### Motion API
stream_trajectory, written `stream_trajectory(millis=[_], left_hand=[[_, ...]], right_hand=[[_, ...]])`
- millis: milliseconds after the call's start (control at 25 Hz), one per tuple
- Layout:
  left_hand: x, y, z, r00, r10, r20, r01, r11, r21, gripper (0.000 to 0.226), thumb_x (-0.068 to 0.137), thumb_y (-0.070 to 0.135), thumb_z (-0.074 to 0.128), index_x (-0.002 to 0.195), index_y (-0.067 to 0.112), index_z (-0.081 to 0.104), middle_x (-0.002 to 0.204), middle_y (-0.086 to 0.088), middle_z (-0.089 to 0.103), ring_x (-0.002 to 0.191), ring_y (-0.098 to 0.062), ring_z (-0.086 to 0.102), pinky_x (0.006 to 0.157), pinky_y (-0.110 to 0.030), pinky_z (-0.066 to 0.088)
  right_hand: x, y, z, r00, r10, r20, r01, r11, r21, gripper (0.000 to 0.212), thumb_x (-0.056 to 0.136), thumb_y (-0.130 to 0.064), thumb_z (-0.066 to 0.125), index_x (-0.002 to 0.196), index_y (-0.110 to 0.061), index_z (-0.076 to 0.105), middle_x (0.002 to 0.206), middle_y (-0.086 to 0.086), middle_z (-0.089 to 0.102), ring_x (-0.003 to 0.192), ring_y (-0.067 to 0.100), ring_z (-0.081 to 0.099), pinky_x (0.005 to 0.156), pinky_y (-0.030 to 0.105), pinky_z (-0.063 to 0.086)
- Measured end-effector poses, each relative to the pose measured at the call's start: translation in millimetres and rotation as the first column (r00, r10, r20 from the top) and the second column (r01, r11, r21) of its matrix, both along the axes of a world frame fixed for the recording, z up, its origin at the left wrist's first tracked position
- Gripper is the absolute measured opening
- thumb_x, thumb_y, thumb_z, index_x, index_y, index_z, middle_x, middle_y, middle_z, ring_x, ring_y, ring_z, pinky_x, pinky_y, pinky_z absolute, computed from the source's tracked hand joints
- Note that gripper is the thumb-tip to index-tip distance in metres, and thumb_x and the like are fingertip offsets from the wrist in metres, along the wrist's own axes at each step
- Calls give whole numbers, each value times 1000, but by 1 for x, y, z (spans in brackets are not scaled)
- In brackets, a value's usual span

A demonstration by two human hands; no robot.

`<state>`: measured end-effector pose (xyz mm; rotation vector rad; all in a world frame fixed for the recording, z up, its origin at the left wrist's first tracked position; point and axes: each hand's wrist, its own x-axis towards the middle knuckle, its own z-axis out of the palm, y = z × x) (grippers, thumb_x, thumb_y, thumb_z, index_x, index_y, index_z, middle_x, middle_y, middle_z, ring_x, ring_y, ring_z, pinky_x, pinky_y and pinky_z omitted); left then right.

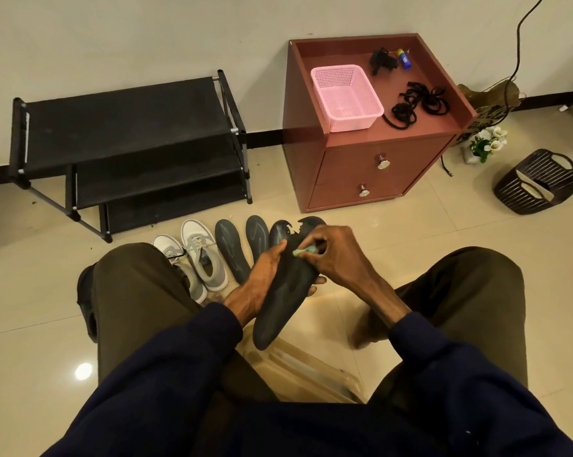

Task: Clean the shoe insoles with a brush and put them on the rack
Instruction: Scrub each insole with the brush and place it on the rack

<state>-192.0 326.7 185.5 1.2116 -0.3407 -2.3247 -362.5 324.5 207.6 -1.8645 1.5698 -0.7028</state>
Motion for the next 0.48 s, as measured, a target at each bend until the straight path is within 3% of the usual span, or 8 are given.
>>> stream_trajectory(millis=[160, 280, 480], left_hand=[[-1, -1, -3, 999, 2, -42, 0, 999, 43, 65, 102, 54, 43, 148, 7, 43, 131, -29, 63, 97, -44, 72, 71, -47, 62], [-2, 2, -5, 998, -17, -67, 20, 999, 43, 64, 102, 55, 41, 146, 8, 45, 129, -28, 65, 95, -43, 72, 71, -47, 63], [-2, -1, -2, 999, -8, -45, 11, 997, 75, 66, 102, 56, 41, 145, 6, 46, 131, -31, 62, 94, -43, 72, 72, -48, 63]], right_hand=[[-16, -9, -4, 984, -174, -38, 168, 977, -134, 7, 81, -13, 84, 86, -14, 79, 84, -3, 70, 74, 6, 63, 67, 27, 56], [-9, -4, 0, 999, -50, -9, 50, 998, -29, 9, 81, -13, 85, 88, -14, 81, 87, -2, 72, 76, 7, 66, 68, 21, 57], [-16, -9, -3, 985, -168, -29, 164, 981, -107, 9, 81, -12, 84, 89, -12, 80, 88, -1, 72, 76, 7, 64, 70, 25, 58]])
